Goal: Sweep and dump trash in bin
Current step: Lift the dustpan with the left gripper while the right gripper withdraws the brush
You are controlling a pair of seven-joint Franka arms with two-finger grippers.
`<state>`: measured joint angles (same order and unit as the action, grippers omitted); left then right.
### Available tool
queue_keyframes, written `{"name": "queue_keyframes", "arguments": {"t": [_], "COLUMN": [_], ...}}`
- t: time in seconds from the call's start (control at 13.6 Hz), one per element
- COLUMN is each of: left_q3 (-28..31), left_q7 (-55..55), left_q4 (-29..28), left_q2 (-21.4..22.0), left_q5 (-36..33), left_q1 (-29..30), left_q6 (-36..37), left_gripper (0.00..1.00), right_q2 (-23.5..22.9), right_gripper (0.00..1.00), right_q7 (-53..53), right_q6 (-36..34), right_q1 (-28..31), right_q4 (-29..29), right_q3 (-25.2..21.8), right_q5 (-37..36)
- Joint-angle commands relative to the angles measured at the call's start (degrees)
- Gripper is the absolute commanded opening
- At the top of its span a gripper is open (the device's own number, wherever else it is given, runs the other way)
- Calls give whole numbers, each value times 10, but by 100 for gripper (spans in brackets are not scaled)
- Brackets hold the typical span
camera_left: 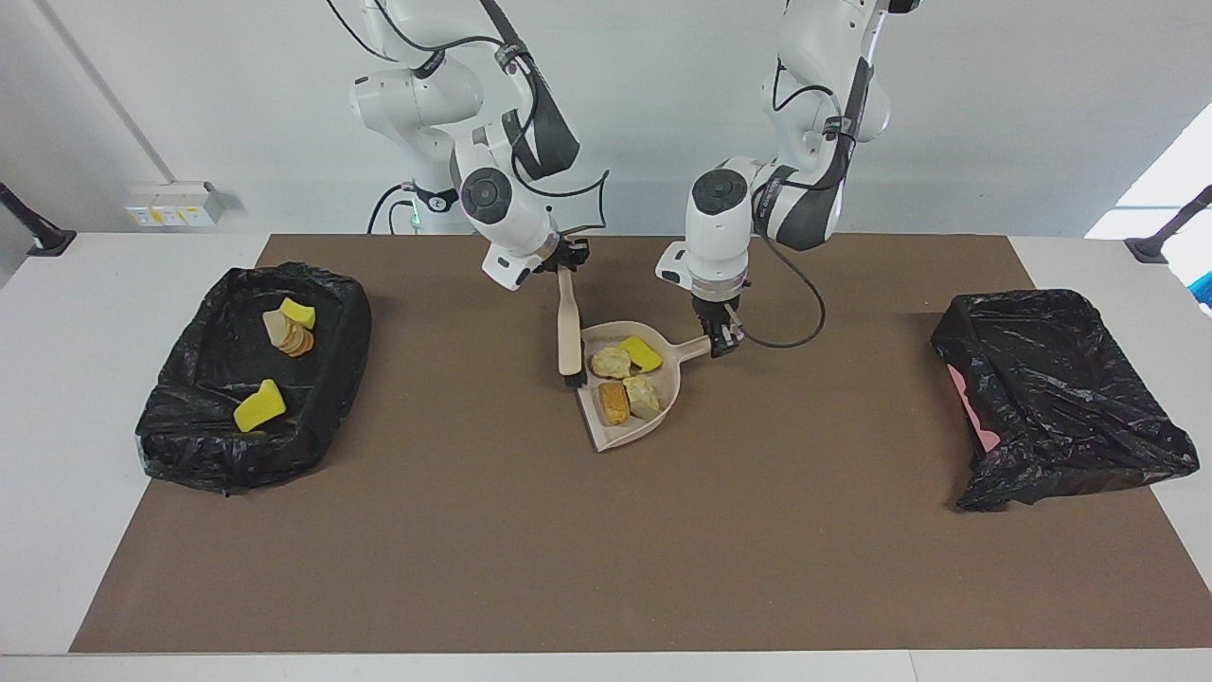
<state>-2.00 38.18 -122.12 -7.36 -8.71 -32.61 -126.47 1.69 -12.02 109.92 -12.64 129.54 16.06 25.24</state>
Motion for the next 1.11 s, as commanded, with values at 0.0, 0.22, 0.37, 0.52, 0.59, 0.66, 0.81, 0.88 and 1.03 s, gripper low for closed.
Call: {"name": "queue_keyframes", "arguments": {"t": [0.0, 0.22, 0.37, 0.52, 0.59, 0.66, 0.81, 0.88, 1.03], "left_q3": [1, 1, 0, 1, 1, 2, 1, 2, 2], "left_q7": [13, 27, 72, 123, 151, 173, 209, 231, 264], "left_q4": [0, 6, 20, 65, 89, 111, 156, 180, 223], "left_q2": [-3, -6, -4, -8, -11, -13, -20, -24, -22], "left_q5": [9, 11, 21, 42, 43, 43, 50, 65, 71], "left_q1": [-2, 14, 47, 77, 94, 110, 147, 162, 202], "left_q6": [-6, -6, 5, 51, 79, 99, 139, 156, 201], "left_gripper": [0, 0, 0, 0, 0, 0, 0, 0, 0], "right_q2": [15, 36, 82, 123, 138, 152, 157, 142, 105], "right_gripper": [0, 0, 0, 0, 0, 0, 0, 0, 0], "right_q7": [-52, -179, -215, -216, -223, -223, -217, -230, -266], "right_q6": [-28, -66, -116, -172, -167, -135, -73, -41, -1], "right_q1": [1, -24, -32, -36, -61, -82, -112, -136, -148], "right_q4": [6, 0, -1, 4, 15, 38, 55, 56, 63], "right_q3": [1, 2, 2, 3, 5, 5, 6, 5, 6], "right_q5": [-52, -110, -120, -120, -114, -93, -63, -62, -61]}}
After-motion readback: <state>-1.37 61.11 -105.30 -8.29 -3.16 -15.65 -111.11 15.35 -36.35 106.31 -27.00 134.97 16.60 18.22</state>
